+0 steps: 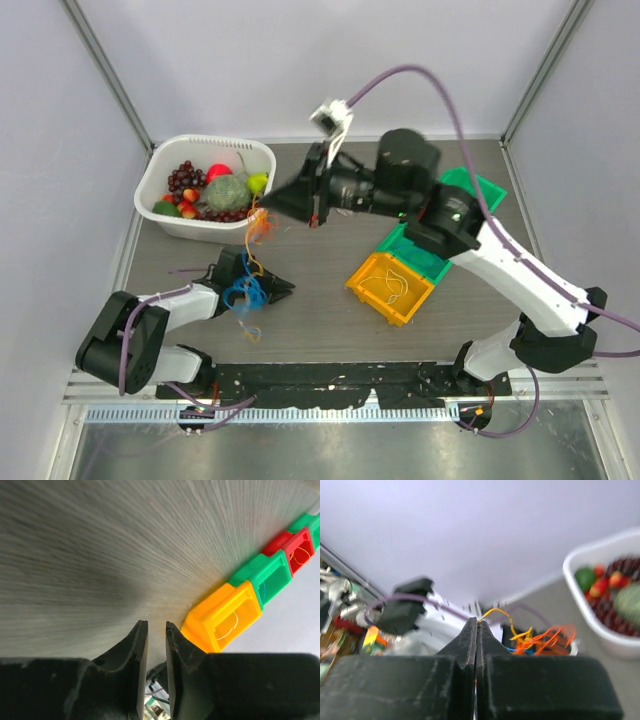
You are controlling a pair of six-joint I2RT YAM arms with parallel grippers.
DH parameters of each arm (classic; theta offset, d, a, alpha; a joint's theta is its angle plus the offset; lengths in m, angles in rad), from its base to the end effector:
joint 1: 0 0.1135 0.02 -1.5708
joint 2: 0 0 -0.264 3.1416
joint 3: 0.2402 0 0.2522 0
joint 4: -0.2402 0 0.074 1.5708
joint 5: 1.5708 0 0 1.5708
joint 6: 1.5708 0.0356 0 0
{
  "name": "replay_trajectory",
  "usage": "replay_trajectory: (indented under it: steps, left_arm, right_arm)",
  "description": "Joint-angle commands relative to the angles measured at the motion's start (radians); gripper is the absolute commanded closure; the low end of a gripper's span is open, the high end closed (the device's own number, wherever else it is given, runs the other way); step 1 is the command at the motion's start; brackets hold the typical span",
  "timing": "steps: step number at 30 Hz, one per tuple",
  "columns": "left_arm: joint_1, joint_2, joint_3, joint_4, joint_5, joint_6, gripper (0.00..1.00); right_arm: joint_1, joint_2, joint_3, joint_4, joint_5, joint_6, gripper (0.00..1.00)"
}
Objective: Untangle the cables
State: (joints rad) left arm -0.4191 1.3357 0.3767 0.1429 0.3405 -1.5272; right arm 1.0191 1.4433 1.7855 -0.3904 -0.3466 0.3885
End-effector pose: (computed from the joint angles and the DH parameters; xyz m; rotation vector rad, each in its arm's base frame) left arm 0.1979 -0.1012 0.1258 -1.2875 2.4372 -1.1670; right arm 0.1493 0.2656 0.5089 -0.8311 1.5942 1.3302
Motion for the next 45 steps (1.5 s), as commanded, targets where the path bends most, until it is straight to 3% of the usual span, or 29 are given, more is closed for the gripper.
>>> replay_trajectory:
  steps: [1, 7, 11, 15, 18, 21, 24, 28, 35, 40, 45]
  left_arm:
    - [0.072, -0.027, 0.045, -0.104, -0.005, 0.198, 0.76]
    - [0.100, -0.223, 0.191, -0.357, 0.028, 0.415, 0.62]
    - [0.102, -0.430, 0.257, -0.521, -0.043, 0.524, 0.42]
    - [0.105, -0.573, 0.306, -0.686, -0.126, 0.576, 0.35]
    - [0.106, -0.668, 0.306, -0.639, -0.103, 0.593, 0.36]
    - [0.106, -0.736, 0.275, -0.452, -0.019, 0.605, 0.34]
    - [0.105, -0.747, 0.264, -0.255, 0.092, 0.607, 0.27]
    - [0.105, -0.722, 0.310, -0.195, 0.156, 0.668, 0.25]
    - [0.105, -0.687, 0.329, -0.157, 0.198, 0.702, 0.33]
    - [0.103, -0.632, 0.340, -0.149, 0.184, 0.710, 0.51]
    - [0.103, -0.561, 0.315, -0.163, 0.157, 0.710, 0.77]
  right_arm:
    - [0.003, 0.008, 0.230, -0.067, 0.086, -0.066, 0.99]
    - [0.003, 0.025, 0.220, -0.065, 0.152, -0.088, 0.99]
    - [-0.001, 0.034, 0.209, -0.061, 0.167, -0.082, 0.99]
    - [-0.014, 0.034, 0.172, -0.056, 0.146, -0.077, 0.99]
    - [-0.024, 0.026, 0.129, -0.041, 0.120, -0.059, 0.99]
    - [-0.030, 0.016, 0.098, -0.039, 0.092, -0.043, 0.99]
    - [-0.036, 0.008, 0.071, -0.036, 0.072, -0.031, 0.99]
    - [-0.042, 0.008, 0.055, -0.015, 0.043, -0.008, 0.99]
    - [-0.044, 0.014, 0.055, 0.018, 0.026, 0.018, 0.99]
    - [-0.045, 0.009, 0.060, 0.045, 0.017, 0.046, 0.99]
    - [-0.045, 0.002, 0.116, 0.050, 0.035, 0.052, 0.99]
